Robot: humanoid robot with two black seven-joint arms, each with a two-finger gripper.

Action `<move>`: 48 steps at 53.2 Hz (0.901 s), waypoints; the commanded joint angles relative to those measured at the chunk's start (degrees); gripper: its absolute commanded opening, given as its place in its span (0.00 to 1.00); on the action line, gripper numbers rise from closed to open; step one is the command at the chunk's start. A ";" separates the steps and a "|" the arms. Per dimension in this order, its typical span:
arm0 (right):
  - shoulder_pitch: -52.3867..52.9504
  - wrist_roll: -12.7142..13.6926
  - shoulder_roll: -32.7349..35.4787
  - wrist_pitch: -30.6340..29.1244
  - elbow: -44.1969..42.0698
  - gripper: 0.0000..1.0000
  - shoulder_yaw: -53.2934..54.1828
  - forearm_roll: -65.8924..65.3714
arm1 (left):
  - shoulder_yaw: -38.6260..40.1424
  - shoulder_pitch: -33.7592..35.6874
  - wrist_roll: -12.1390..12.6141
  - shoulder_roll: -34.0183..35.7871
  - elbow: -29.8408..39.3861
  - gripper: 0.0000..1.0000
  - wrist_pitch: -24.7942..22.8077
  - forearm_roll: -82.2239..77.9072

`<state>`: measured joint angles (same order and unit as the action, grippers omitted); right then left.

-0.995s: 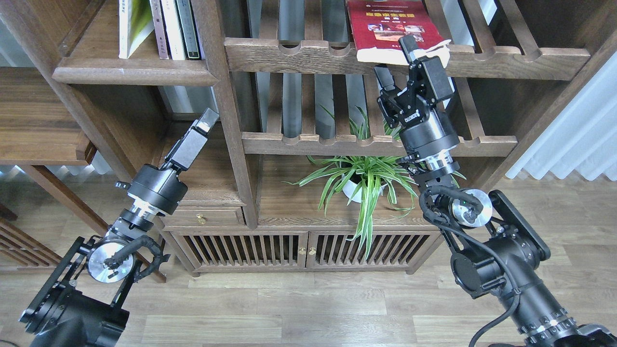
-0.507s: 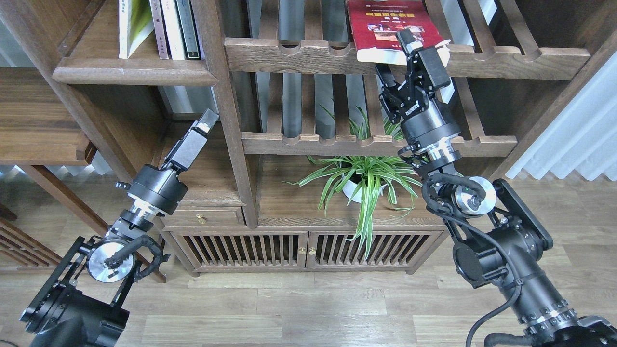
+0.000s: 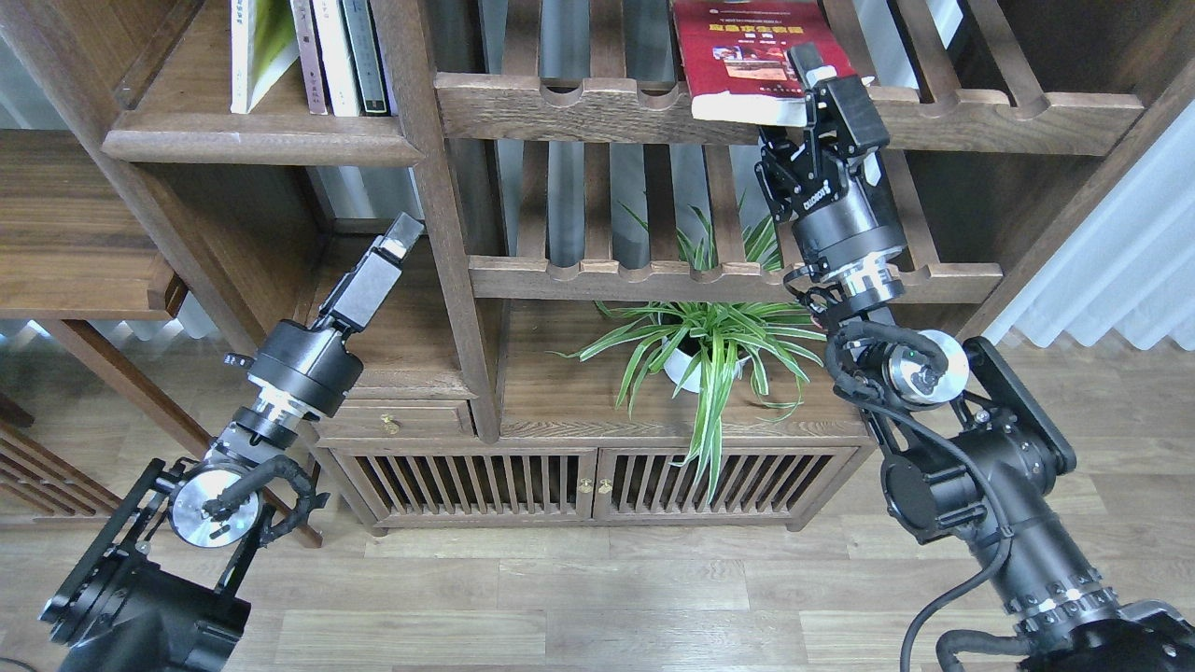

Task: Organize books on shelf
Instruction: 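Push the right gripper against the maroon book's lower edge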

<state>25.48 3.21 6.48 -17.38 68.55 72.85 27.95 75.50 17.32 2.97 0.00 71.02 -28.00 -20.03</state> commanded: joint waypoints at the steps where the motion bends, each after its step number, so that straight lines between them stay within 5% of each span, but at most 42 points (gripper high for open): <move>1: -0.17 -0.13 0.02 -0.03 -0.17 0.64 0.01 0.00 | 0.09 0.08 0.02 0.00 0.00 0.96 0.00 -0.01; 30: -0.52 -0.31 0.02 -0.46 -0.61 0.36 0.36 0.00 | 0.09 0.08 -0.07 0.00 0.00 0.96 0.00 0.08; 37: -0.61 -0.31 -0.24 -4.85 -2.36 0.20 0.28 0.00 | 0.09 0.17 -0.07 0.00 0.00 0.96 0.00 0.08; 48: -0.69 -0.31 -0.68 -8.55 -3.42 0.10 0.28 0.00 | 0.18 -0.10 -0.16 0.00 -0.26 0.94 0.00 1.04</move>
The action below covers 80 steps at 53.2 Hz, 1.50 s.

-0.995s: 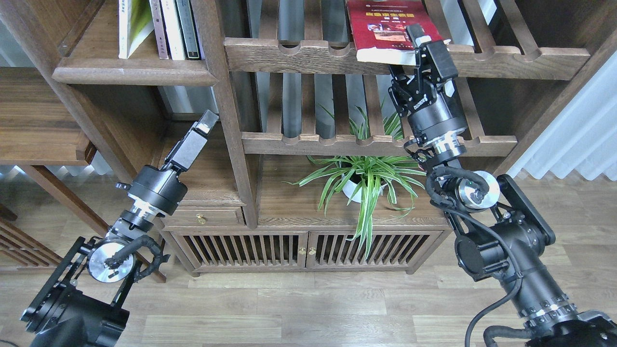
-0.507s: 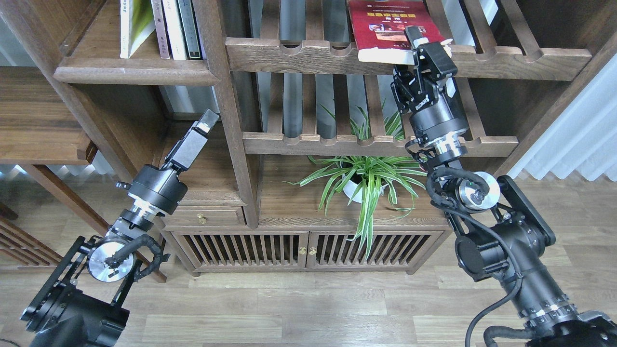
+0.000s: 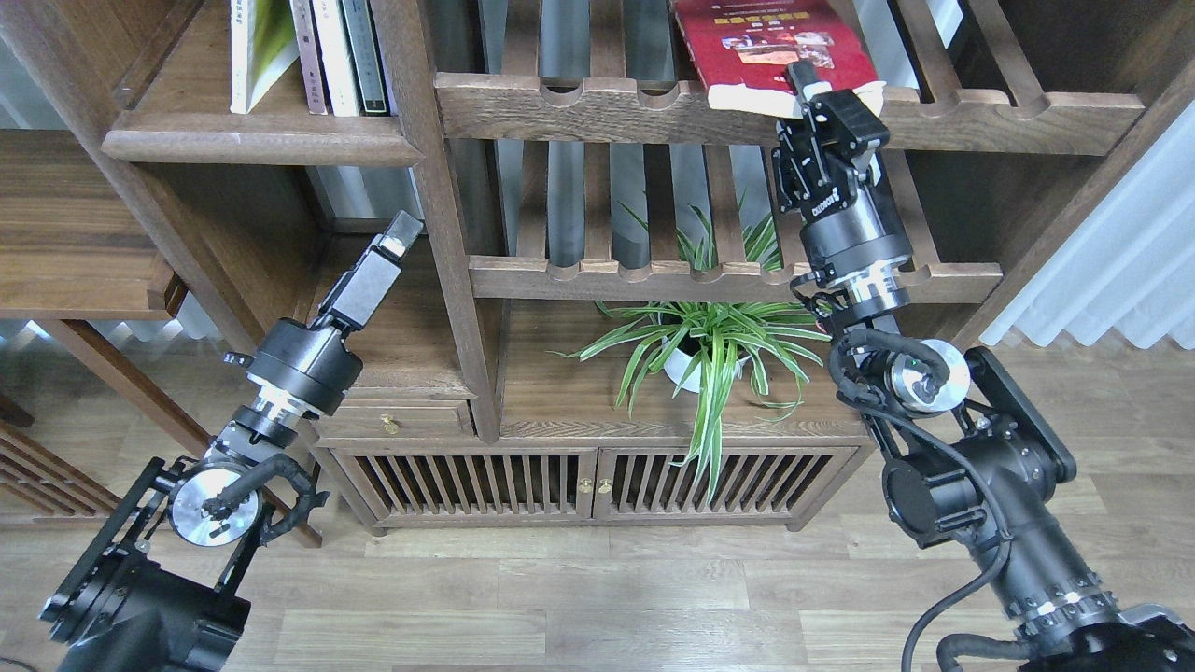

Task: Organize books on shelf
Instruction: 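Push the right gripper against the maroon book's lower edge, then tip the maroon book outward off the top shelf with the right gripper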

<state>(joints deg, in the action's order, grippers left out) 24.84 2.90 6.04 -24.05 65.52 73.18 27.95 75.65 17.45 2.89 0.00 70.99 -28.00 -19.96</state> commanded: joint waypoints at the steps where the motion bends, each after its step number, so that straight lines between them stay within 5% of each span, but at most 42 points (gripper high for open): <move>1: -0.06 0.01 -0.24 -1.97 -0.48 0.09 -0.06 0.00 | 0.02 -0.23 -0.08 0.00 -0.41 0.93 0.00 1.23; 30: -4.54 0.53 -0.24 -3.95 1.36 0.03 -0.14 2.37 | -0.15 -0.05 -0.34 0.00 -2.08 0.92 0.00 11.08; 80: -20.71 0.44 3.19 -3.95 24.30 0.03 -1.02 8.61 | -0.95 1.27 -0.43 0.00 -4.19 0.94 0.00 16.97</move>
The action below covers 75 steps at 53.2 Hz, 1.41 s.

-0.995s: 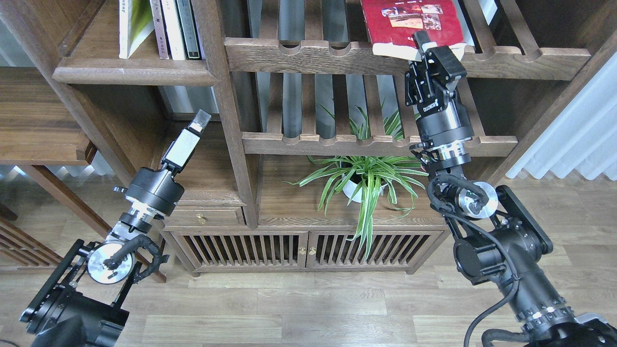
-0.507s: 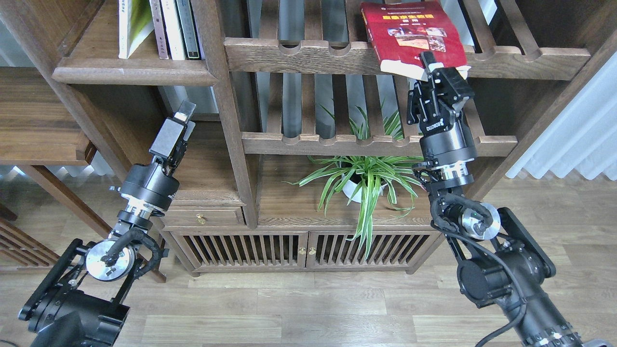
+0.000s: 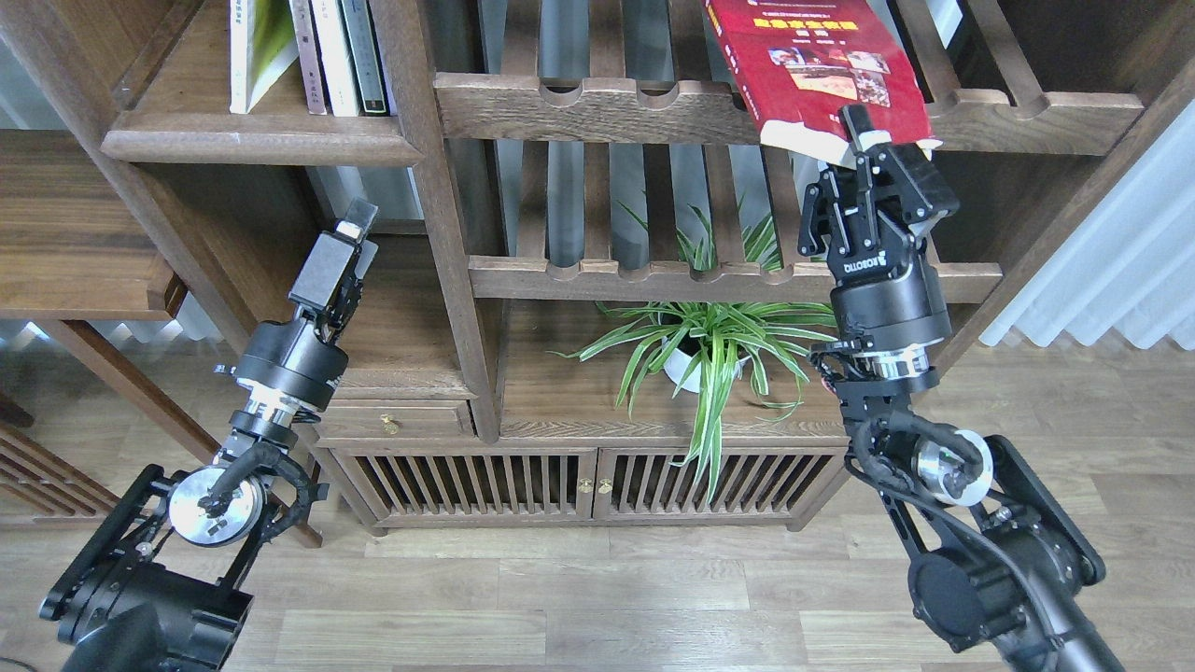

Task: Organize books on shelf
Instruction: 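Tip the maroon book outward off the top shelf with the right gripper, then lower the maroon book with the right gripper toward the left gripper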

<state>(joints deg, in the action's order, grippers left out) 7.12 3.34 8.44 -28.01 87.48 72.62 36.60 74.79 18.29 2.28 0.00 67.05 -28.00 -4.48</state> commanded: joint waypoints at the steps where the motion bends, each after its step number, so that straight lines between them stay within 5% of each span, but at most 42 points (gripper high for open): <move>1: -3.68 0.00 1.14 0.01 2.86 0.03 -0.64 -0.03 | -0.09 0.61 0.35 0.00 -0.34 0.94 0.00 2.27; 22: -12.04 -0.44 6.06 0.01 8.84 0.03 -2.40 -0.12 | -4.83 2.19 0.62 0.00 -1.83 0.94 0.00 9.49; 43: -14.68 -5.97 13.44 0.01 10.51 0.03 -2.48 -0.12 | -7.38 2.02 0.27 0.00 -2.36 0.94 0.00 9.84; 75: -17.49 -5.80 8.44 0.01 9.02 0.03 -8.99 -5.57 | -13.71 2.19 0.18 0.00 -4.65 0.94 0.00 16.08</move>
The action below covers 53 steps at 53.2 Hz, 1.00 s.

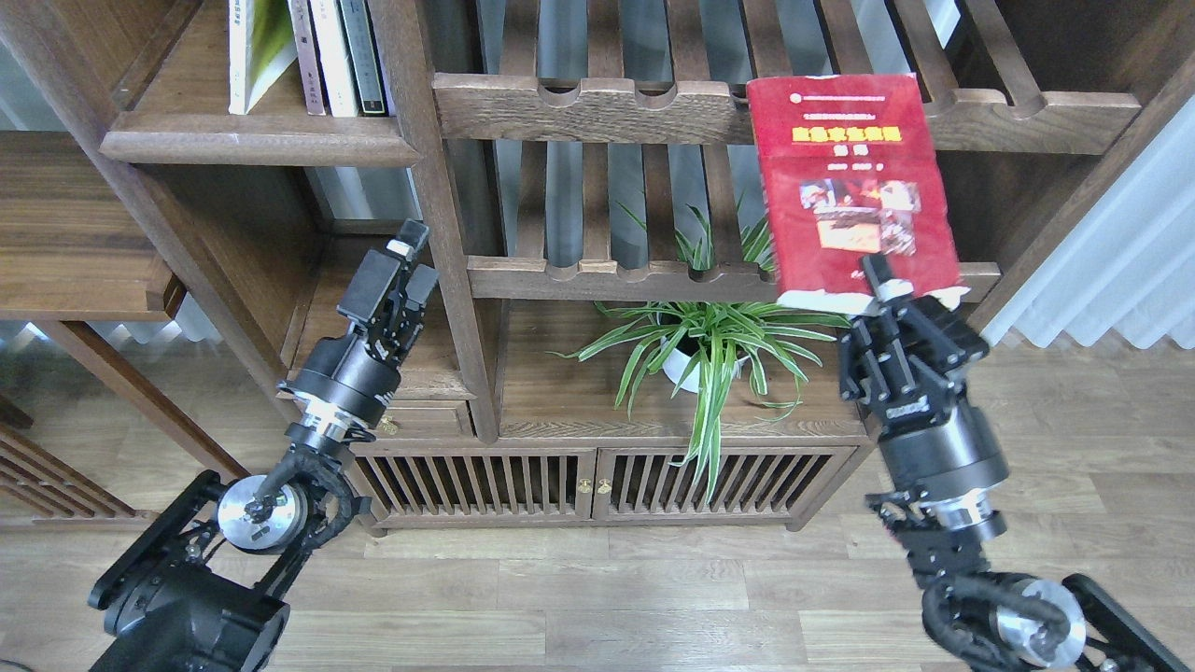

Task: Organize books on shelf
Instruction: 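Lower the maroon book with the right gripper toward the left gripper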

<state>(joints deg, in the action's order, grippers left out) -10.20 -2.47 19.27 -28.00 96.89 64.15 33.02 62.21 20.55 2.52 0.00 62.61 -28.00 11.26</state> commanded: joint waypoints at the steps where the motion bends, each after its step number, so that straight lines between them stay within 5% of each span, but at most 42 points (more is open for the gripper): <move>1: -0.18 0.01 -2.83 0.00 -0.48 0.03 -0.78 -2.09 | -1.39 -0.07 -0.06 0.00 -0.20 0.94 0.00 0.34; 27: 0.62 0.09 -3.36 0.00 -3.38 0.03 -6.32 -4.02 | -3.50 2.57 1.43 0.00 -0.20 0.88 0.00 9.56; 37: 3.25 0.01 -3.36 0.00 -6.80 0.03 -7.02 -3.93 | -3.33 3.01 13.20 0.00 0.50 0.87 0.00 17.91; 48: 5.97 0.01 -3.36 0.00 -8.91 0.03 -8.96 -3.85 | -3.33 3.01 16.02 0.00 1.38 0.87 0.00 19.32; 49: 6.76 0.01 -3.45 0.00 -10.05 0.03 -9.22 -3.84 | -3.68 3.01 18.63 0.00 1.38 0.87 0.00 20.71; 53: 7.47 0.01 -3.54 0.00 -11.20 0.03 -9.22 -3.84 | -3.77 3.01 22.34 0.00 1.64 0.87 0.00 24.32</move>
<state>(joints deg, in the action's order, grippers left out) -4.07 -2.46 15.87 -28.00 87.59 55.28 29.16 58.89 23.58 19.72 0.00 63.93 -28.00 31.39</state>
